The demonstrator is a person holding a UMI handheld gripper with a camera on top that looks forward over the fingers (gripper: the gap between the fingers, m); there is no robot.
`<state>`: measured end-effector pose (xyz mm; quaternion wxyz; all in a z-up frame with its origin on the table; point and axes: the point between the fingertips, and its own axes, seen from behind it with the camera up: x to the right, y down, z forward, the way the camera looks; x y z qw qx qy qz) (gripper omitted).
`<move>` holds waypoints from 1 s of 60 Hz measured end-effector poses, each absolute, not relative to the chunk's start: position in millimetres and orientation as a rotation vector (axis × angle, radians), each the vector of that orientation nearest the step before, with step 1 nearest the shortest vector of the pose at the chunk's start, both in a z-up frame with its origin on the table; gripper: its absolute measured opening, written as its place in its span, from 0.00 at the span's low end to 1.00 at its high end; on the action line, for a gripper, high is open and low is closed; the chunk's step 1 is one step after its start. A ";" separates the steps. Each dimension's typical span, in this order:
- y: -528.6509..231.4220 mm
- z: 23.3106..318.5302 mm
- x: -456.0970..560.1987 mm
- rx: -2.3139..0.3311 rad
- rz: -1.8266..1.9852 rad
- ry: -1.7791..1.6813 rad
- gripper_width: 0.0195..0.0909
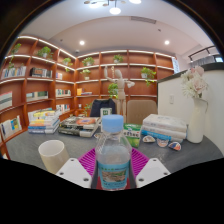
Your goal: Pour water
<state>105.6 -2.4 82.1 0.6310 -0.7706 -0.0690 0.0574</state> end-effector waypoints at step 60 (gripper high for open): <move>-175.7 146.5 146.5 -1.710 -0.116 0.099 0.81</move>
